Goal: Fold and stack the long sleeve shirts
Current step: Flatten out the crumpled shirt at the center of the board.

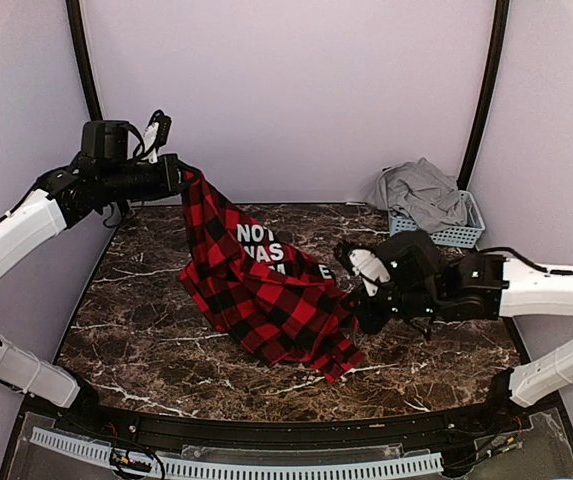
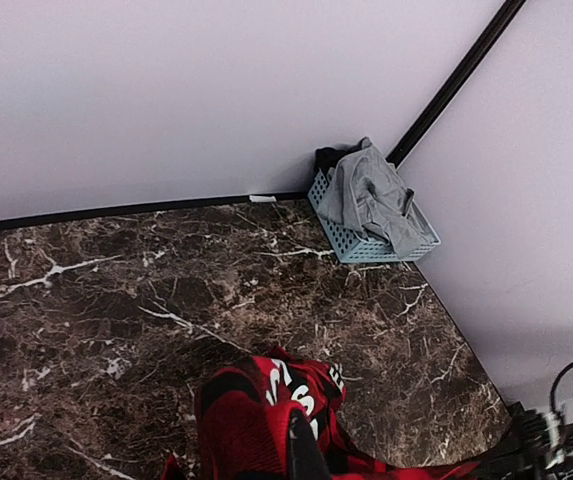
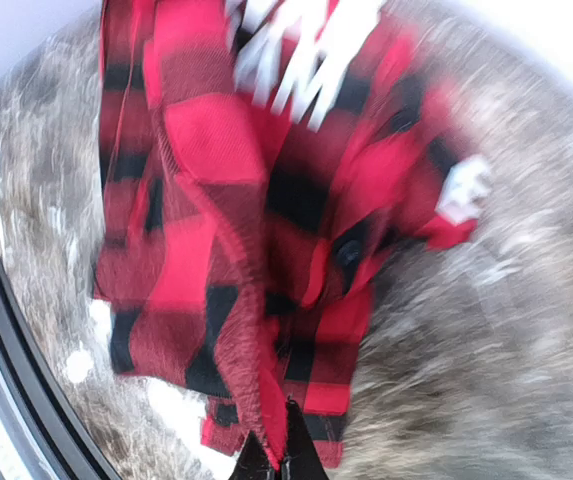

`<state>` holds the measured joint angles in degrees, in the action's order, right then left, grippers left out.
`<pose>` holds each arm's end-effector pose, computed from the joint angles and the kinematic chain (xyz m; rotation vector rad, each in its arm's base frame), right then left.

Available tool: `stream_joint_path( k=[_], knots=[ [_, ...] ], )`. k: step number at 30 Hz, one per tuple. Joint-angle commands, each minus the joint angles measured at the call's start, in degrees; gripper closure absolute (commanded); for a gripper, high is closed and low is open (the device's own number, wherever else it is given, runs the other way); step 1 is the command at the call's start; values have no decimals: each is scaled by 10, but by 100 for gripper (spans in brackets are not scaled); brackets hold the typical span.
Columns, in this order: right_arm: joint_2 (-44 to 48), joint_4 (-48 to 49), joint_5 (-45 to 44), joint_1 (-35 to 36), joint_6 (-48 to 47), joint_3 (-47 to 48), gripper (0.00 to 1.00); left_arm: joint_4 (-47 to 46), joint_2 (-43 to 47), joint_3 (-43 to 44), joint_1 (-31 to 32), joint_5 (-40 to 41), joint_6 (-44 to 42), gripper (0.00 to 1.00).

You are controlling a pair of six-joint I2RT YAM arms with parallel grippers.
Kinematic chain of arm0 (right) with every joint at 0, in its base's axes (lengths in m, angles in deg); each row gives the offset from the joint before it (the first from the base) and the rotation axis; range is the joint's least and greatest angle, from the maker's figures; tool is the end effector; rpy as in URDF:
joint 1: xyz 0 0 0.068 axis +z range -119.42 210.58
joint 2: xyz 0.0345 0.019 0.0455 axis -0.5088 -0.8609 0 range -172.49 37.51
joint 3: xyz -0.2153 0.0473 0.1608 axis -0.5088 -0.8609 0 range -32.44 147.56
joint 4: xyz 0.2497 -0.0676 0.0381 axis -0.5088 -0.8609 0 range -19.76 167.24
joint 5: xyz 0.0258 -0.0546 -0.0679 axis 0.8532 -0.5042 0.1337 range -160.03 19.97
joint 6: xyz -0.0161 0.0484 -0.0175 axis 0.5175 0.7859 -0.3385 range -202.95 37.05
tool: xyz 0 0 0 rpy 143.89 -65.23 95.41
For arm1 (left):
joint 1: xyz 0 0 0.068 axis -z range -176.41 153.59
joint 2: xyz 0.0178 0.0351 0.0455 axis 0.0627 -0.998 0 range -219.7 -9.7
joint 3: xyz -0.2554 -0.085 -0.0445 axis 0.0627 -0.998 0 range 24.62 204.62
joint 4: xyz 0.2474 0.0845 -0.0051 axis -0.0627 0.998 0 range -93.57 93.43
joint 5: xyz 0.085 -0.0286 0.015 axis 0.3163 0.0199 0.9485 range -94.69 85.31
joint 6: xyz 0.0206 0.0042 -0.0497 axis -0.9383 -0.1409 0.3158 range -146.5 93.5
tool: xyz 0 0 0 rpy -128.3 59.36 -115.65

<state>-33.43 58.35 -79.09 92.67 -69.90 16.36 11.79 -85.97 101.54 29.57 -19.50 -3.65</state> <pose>0.1293 0.2322 0.2546 -0.8889 2.1514 0.4998 0.2716 -0.1424 0.4052 0.2410 1.8851 -0.8267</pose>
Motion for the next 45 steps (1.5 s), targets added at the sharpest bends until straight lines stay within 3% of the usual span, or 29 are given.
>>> stream_joint_path(
  k=[1, 5, 12, 17, 22, 34, 40, 45],
  knots=[
    [74, -209, -195, -5, -31, 172, 100, 14, 82, -16, -10, 19, -30, 100],
    [116, -235, -256, -8, -69, 325, 100, 27, 141, -8, -10, 32, -35, 100],
    [110, -258, -192, -8, -142, 471, 100, 47, 216, 41, -10, -44, -16, 100],
    [106, -292, -74, -8, -139, 553, 100, 84, 244, 101, -10, -94, -7, 100],
    [147, -284, 46, -8, -112, 585, 100, 78, 289, 137, -11, -142, 30, 100],
    [188, -270, 151, -7, -39, 604, 100, 95, 315, 207, -10, -200, 82, 100],
    [217, -255, 120, -7, -30, 580, 100, 94, 317, 206, -10, -193, 80, 100],
    [195, -298, -77, -8, -29, 570, 100, 126, 274, 186, -10, -92, 42, 100]
  ],
)
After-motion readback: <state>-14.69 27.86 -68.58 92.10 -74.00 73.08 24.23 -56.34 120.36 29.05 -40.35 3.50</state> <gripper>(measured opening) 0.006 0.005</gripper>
